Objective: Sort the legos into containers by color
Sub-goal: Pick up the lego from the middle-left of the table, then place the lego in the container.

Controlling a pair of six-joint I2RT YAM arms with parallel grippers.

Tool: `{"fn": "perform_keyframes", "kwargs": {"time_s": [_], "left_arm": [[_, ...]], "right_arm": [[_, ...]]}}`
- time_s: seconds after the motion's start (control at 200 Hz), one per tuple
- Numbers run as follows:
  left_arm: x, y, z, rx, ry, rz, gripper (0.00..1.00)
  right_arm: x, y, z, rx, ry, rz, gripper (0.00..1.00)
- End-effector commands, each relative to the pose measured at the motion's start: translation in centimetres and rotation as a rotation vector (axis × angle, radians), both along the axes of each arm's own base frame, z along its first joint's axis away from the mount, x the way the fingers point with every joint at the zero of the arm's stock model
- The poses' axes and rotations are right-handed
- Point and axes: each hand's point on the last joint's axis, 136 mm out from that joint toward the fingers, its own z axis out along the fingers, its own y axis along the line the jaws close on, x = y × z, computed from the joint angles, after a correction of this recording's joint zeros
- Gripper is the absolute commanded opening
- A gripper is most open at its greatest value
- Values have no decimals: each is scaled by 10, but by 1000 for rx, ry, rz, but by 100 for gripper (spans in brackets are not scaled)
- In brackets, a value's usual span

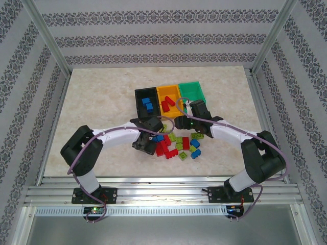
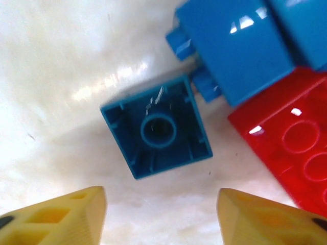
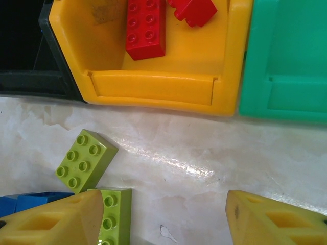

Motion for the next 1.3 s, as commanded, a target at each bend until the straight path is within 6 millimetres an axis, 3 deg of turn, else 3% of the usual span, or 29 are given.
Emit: {"fn": "perform_keyframes", "kwargs": {"time_s": [0.0, 0.295, 0.48, 0.56, 0.749, 0.859, 0.909, 1.089, 1.299], "left_arm": [[16, -1, 16, -3, -82, 17, 65], [37, -1, 13, -18, -75, 38, 64], [39, -13, 0, -49, -33, 38, 61], [37, -8, -5, -13, -16, 46, 59], [41, 4, -2, 34, -63, 60, 48], [41, 4, 2, 19, -76, 68, 34], [43, 2, 6, 9, -85, 66, 29], [54, 4, 37, -29, -137, 73, 28], [97, 19, 81, -80, -220, 121, 28]], "right_arm": [[2, 1, 3, 31, -4, 0, 65], [1, 0, 6, 32, -15, -2, 65], [0, 0, 6, 31, -11, 1, 65], [1, -1, 7, 30, -19, -3, 65], [0, -1, 9, 36, -23, -1, 65], [0, -2, 6, 29, -16, -3, 65], [1, -1, 7, 32, -15, -3, 65], [0, -1, 5, 32, -11, -2, 65], [1, 0, 5, 39, -11, -2, 65]]}}
